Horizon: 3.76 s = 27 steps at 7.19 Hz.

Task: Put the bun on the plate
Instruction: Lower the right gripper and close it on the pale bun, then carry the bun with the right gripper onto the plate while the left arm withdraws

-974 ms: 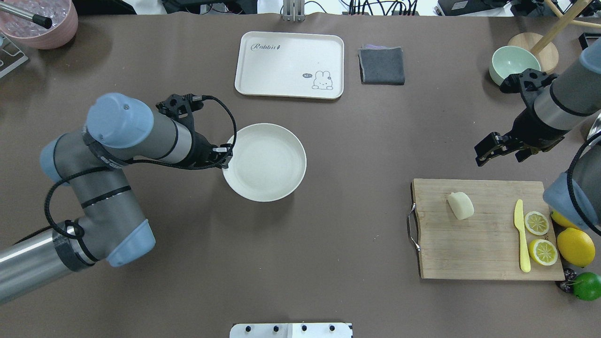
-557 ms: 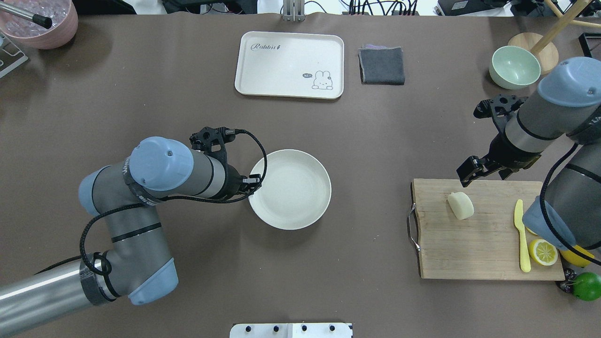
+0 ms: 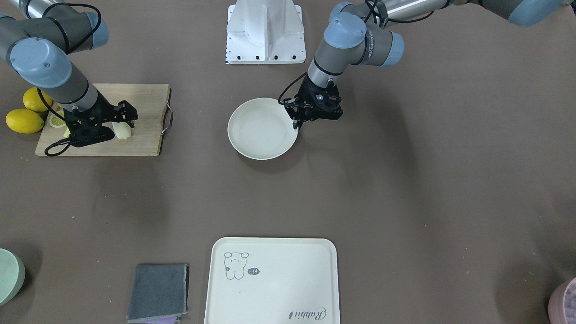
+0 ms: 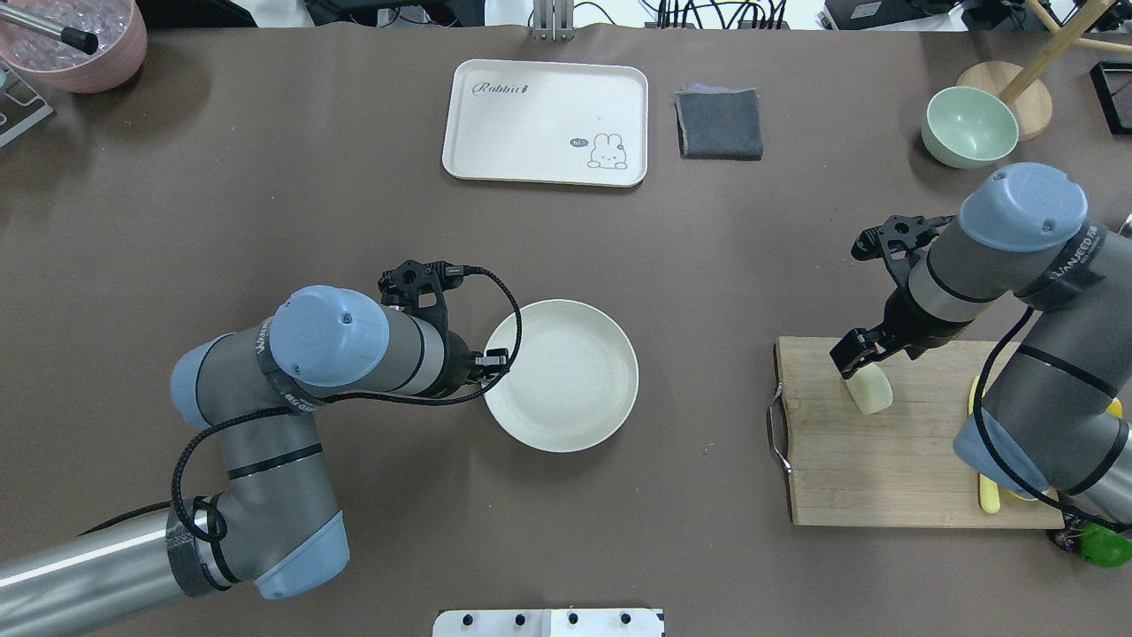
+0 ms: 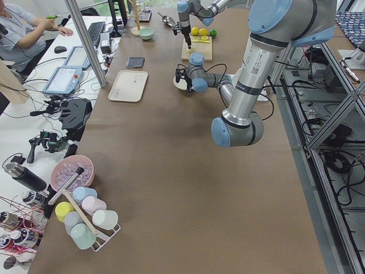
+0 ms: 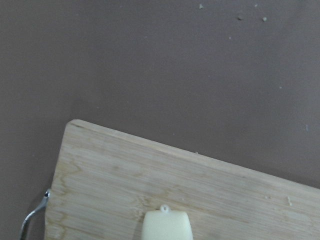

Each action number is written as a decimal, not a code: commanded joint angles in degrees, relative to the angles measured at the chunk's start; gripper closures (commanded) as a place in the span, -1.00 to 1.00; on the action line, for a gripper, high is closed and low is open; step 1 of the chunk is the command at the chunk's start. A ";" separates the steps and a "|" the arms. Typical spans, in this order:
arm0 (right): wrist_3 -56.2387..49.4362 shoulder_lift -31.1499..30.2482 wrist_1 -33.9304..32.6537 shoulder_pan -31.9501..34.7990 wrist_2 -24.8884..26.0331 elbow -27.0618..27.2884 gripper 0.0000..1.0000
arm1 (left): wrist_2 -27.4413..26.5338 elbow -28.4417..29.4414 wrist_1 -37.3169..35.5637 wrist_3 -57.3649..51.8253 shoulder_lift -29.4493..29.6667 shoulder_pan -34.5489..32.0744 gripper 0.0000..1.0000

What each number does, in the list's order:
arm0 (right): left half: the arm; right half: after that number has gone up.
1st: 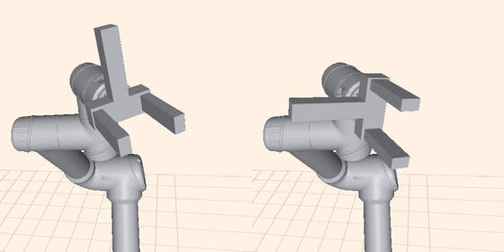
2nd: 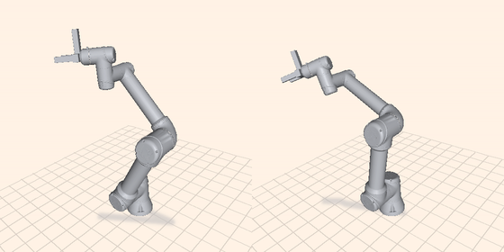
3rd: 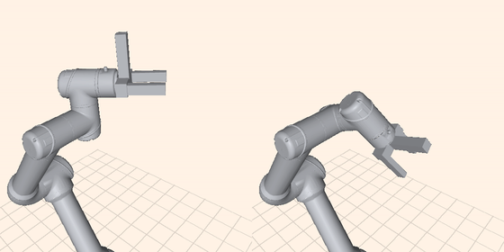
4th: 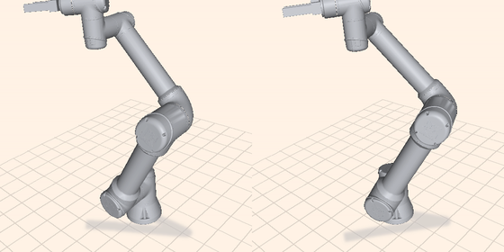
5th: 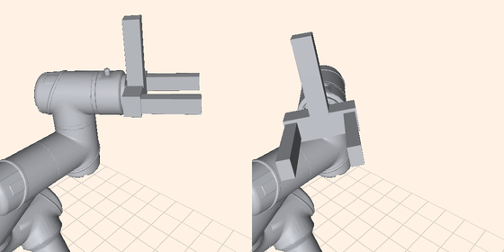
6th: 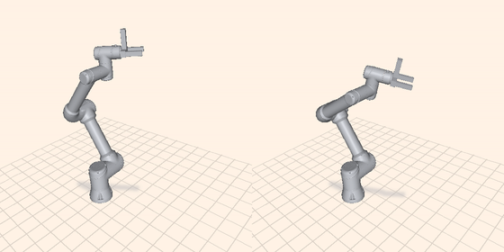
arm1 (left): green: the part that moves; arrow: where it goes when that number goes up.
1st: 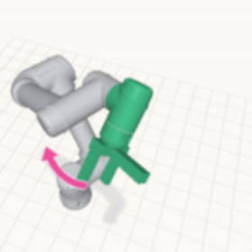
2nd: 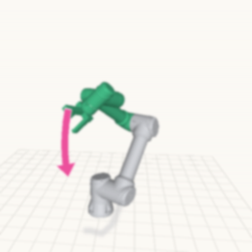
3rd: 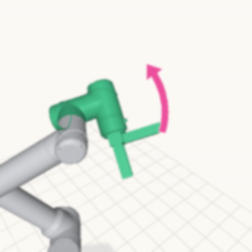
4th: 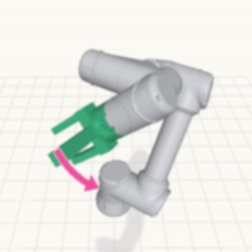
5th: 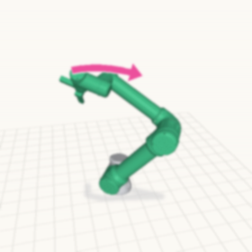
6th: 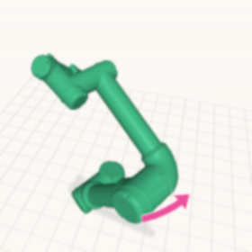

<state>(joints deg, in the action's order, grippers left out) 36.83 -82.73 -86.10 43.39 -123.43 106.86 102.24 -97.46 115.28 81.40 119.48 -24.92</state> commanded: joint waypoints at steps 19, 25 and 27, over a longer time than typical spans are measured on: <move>22.25 27.73 -3.64 -6.27 1.05 -8.90 0.13 | 1.81 -14.34 3.35 -14.47 -25.05 -11.62 -0.93; 35.77 36.50 4.45 -16.67 10.40 -21.78 0.05 | 15.97 -14.07 16.91 -22.95 -36.52 -21.40 -0.94; 35.86 36.50 4.45 -17.03 10.93 -21.78 -0.47 | 15.97 -14.25 16.91 -22.77 -36.51 -21.40 -0.94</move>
<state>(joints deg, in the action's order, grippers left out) 72.56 -46.18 -81.75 26.58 -112.83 85.14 118.18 -111.57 132.14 58.50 82.96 -46.24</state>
